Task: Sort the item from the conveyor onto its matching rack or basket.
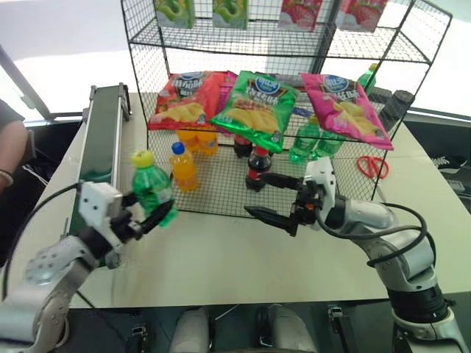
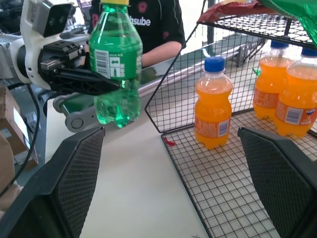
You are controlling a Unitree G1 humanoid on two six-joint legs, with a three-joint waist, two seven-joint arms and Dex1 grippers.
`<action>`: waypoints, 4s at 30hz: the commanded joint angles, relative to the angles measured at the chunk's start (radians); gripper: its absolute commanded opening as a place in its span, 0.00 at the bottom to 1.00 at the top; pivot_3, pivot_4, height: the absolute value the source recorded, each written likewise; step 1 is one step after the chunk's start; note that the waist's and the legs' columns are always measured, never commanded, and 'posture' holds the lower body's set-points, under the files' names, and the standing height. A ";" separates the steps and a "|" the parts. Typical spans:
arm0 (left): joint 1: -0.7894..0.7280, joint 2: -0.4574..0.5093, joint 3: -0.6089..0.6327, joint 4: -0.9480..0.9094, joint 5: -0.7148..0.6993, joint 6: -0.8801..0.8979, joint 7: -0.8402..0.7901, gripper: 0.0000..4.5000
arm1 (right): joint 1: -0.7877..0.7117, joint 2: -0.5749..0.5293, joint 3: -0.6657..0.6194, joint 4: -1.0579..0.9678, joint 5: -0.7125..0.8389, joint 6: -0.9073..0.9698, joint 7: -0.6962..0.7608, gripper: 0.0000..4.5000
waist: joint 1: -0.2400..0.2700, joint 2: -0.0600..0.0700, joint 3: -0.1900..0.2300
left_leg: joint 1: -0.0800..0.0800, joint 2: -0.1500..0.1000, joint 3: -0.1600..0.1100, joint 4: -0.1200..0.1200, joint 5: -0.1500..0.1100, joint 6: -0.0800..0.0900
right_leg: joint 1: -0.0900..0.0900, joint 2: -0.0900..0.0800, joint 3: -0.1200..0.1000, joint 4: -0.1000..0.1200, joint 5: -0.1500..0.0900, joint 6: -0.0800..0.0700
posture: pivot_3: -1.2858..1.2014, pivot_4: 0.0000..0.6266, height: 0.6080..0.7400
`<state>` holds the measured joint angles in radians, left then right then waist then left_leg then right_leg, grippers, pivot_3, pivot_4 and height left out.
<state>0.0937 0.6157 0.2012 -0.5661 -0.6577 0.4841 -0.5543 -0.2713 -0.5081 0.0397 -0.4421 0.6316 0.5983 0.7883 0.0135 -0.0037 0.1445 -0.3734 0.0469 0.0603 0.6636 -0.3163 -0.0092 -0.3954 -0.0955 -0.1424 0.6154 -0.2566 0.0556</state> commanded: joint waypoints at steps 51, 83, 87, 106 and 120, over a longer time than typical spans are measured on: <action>-0.061 -0.131 -0.247 0.128 0.284 -0.189 -0.150 0.99 | 0.068 0.085 -0.058 0.151 -0.278 -0.192 -0.364 0.67 | -0.001 0.001 0.000 | 0.000 0.001 0.000 0.000 0.000 0.000 | -0.001 0.003 0.001 0.000 0.000 0.000 | 0.52 0.24 0.97; -0.086 -0.161 -0.265 0.062 0.293 -0.184 -0.106 0.99 | -0.042 0.264 -0.217 0.625 -0.410 -0.516 -0.620 0.67 | -0.007 0.004 0.001 | 0.002 0.001 0.002 0.000 0.001 -0.001 | -0.001 0.002 0.002 0.003 0.000 0.000 | 0.52 0.24 0.97; -0.088 -0.161 -0.275 0.073 0.293 -0.192 -0.119 1.00 | -0.036 0.269 -0.220 0.612 -0.401 -0.510 -0.609 0.90 | -0.007 0.004 0.001 | 0.002 0.001 0.002 0.000 0.001 -0.001 | -0.001 0.002 0.002 0.003 0.000 0.000 | 0.52 0.24 0.97; -0.106 -0.154 -0.282 0.100 0.294 -0.142 -0.134 1.00 | 0.218 0.088 -0.249 0.209 -0.395 -0.391 -0.464 1.00 | 0.000 0.005 0.001 | 0.001 0.001 0.002 0.000 0.001 -0.001 | -0.001 0.002 0.002 0.002 0.000 0.000 | 0.52 0.24 0.97; -0.025 -0.050 -0.135 0.151 0.239 -0.071 -0.156 1.00 | 0.474 -0.193 -0.453 0.013 -0.086 -0.221 -0.073 1.00 | -0.001 0.004 0.001 | 0.001 0.002 0.001 -0.001 0.001 -0.001 | 0.000 0.004 0.003 0.000 0.000 -0.001 | 0.52 0.24 0.97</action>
<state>0.0697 0.5615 0.0399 -0.4028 -0.4044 0.4242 -0.6993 0.2079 -0.6877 -0.3803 -0.4078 0.5255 0.3758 0.7036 0.0129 -0.0001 0.1452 -0.3719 0.0488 0.0610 0.6629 -0.3155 -0.0101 -0.3959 -0.0918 -0.1398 0.6153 -0.2567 0.0550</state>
